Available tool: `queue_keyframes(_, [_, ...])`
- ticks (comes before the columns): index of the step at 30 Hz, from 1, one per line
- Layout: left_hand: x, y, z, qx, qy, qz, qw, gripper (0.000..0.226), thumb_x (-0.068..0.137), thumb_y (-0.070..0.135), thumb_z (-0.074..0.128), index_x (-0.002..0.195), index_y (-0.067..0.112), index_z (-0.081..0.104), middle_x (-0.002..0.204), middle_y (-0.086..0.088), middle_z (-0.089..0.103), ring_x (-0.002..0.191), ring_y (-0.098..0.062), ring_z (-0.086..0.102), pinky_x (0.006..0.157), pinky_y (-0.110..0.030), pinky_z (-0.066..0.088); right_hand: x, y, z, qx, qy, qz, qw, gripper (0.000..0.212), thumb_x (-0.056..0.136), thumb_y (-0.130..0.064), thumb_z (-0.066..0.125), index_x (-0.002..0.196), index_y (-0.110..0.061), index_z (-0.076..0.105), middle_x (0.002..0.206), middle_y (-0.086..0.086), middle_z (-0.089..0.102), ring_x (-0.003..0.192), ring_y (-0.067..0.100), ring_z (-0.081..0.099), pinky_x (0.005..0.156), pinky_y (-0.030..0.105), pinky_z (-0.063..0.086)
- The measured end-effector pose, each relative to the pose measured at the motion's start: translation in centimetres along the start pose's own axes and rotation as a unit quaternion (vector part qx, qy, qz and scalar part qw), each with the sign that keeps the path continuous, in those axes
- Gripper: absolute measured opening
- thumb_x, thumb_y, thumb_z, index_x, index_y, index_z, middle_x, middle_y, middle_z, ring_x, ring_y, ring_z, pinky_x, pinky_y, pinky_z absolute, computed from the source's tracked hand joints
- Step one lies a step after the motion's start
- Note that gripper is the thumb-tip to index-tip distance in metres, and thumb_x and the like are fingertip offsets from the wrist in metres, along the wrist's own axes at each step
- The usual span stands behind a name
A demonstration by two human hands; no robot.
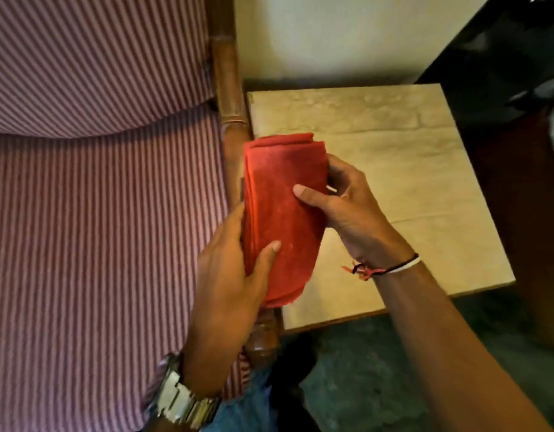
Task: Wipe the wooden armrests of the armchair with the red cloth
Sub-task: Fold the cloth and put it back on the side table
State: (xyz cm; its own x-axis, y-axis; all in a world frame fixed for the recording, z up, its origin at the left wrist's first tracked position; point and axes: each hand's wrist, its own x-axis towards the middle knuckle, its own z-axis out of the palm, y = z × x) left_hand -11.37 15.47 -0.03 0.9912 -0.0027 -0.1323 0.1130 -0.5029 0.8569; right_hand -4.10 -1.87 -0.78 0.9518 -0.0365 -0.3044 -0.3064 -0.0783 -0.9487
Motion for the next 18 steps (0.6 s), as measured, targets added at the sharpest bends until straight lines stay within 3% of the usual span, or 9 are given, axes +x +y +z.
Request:
queue_keyframes(1, [0.3, 0.7, 1.9, 0.001, -0.003, 0.008, 1.0, 0.061, 0.096, 0.033, 0.062, 0.151, 0.027, 0.037, 0.139, 0.004, 0.058, 0.122, -0.007, 0.058, 0.105, -0.033, 0.052, 0.5, 0.3, -1.8, -0.014, 0.006, 0.0, 1.0, 0.037, 0.088, 0.001, 0.072, 0.121, -0.015, 0.068, 0.11, 0.002, 0.073, 0.101, 0.013, 0.066, 0.091, 0.032, 0.055])
queue_keyframes(3, [1.1, 1.4, 5.7, 0.028, -0.003, 0.018, 0.999, 0.069, 0.1, 0.031, 0.057, 0.159, 0.021, 0.023, 0.149, 0.001, 0.047, 0.126, 0.002, 0.045, 0.111, -0.017, 0.039, 2.1, 1.0, -4.5, -0.044, 0.018, 0.01, 0.999, 0.037, 0.088, -0.004, 0.074, 0.122, -0.017, 0.068, 0.107, -0.001, 0.072, 0.097, 0.014, 0.066, 0.079, 0.026, 0.057])
queue_keyframes(5, [2.4, 1.3, 9.4, 0.076, -0.009, 0.007, 0.997, 0.073, 0.104, 0.031, 0.049, 0.162, 0.018, 0.008, 0.147, -0.006, 0.044, 0.117, 0.002, 0.039, 0.101, -0.01, 0.033, 4.1, 2.6, -6.6, -0.077, 0.034, 0.007, 0.996, 0.041, 0.085, -0.004, 0.077, 0.124, -0.014, 0.069, 0.101, -0.001, 0.07, 0.089, 0.014, 0.063, 0.071, 0.024, 0.054])
queue_keyframes(9, [4.9, -1.6, 15.7, 0.169, -0.07, -0.047, 0.982, 0.069, 0.106, 0.028, 0.038, 0.161, 0.029, -0.004, 0.134, -0.012, 0.041, 0.094, -0.021, 0.059, 0.086, -0.038, 0.057, 7.7, 7.1, -8.0, -0.163, 0.065, 0.023, 0.984, 0.063, 0.083, -0.005, 0.08, 0.141, -0.012, 0.057, 0.106, 0.005, 0.067, 0.092, 0.019, 0.065, 0.082, 0.029, 0.054])
queue_keyframes(12, [5.6, -4.7, 19.0, 0.208, -0.126, -0.11, 0.964, 0.058, 0.107, 0.027, 0.035, 0.16, 0.021, 0.013, 0.147, -0.014, 0.04, 0.109, -0.031, 0.059, 0.089, -0.039, 0.051, 7.6, 10.8, -8.7, -0.24, 0.006, 0.026, 0.97, 0.075, 0.089, 0.001, 0.069, 0.156, -0.007, 0.036, 0.135, 0.02, 0.06, 0.124, 0.032, 0.061, 0.108, 0.036, 0.049])
queue_keyframes(14, [5.6, -6.8, 20.3, 0.288, -0.145, -0.12, 0.939, 0.062, 0.105, 0.025, 0.04, 0.16, 0.017, 0.012, 0.155, -0.019, 0.032, 0.127, -0.036, 0.05, 0.098, -0.046, 0.048, 6.8, 13.4, -8.8, -0.321, -0.061, -0.017, 0.945, 0.075, 0.093, 0.004, 0.06, 0.159, -0.004, 0.025, 0.16, 0.024, 0.036, 0.149, 0.037, 0.039, 0.124, 0.046, 0.034])
queue_keyframes(16, [5.4, -8.5, 21.0, 0.403, -0.149, -0.047, 0.902, 0.076, 0.103, 0.029, 0.046, 0.161, 0.015, 0.0, 0.163, -0.025, 0.015, 0.142, -0.04, 0.035, 0.11, -0.048, 0.041, 5.5, 16.0, -8.8, -0.423, -0.092, -0.059, 0.899, 0.074, 0.097, 0.002, 0.054, 0.161, -0.008, 0.02, 0.171, 0.019, 0.015, 0.159, 0.032, 0.02, 0.129, 0.043, 0.025])
queue_keyframes(18, [5.1, -9.2, 20.9, 0.432, -0.154, 0.004, 0.888, 0.08, 0.102, 0.03, 0.045, 0.161, 0.011, -0.006, 0.168, -0.024, -0.008, 0.156, -0.04, 0.008, 0.126, -0.05, 0.022, 3.8, 18.1, -8.4, -0.488, -0.099, -0.09, 0.863, 0.073, 0.099, -0.003, 0.055, 0.162, -0.01, 0.019, 0.172, 0.015, 0.009, 0.16, 0.03, 0.014, 0.129, 0.04, 0.025])
